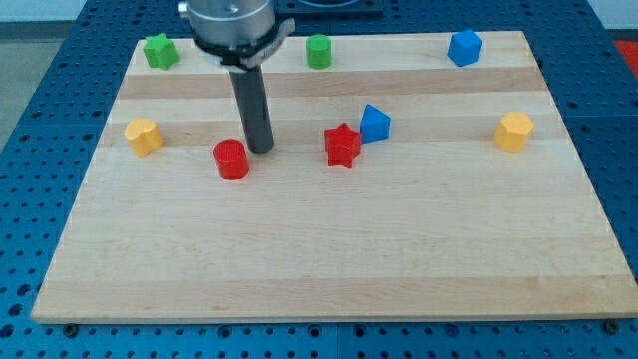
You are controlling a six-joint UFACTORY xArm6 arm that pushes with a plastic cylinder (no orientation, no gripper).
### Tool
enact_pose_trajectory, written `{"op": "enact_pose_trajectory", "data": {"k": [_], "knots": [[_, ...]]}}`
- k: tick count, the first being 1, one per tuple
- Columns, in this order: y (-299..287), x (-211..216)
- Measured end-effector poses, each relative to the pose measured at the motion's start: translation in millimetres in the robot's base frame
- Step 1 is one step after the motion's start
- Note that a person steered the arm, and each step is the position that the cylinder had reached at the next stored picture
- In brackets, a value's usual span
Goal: Move the red circle towards bottom left corner
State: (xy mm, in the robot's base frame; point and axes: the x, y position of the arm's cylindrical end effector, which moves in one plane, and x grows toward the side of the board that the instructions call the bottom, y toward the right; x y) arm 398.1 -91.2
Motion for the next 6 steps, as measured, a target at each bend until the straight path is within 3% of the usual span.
{"op": "enact_pose_trajectory", "data": {"k": [1, 2, 3, 6], "knots": [[-6, -16], [-23, 25], [-24, 95], [-17, 109]]}}
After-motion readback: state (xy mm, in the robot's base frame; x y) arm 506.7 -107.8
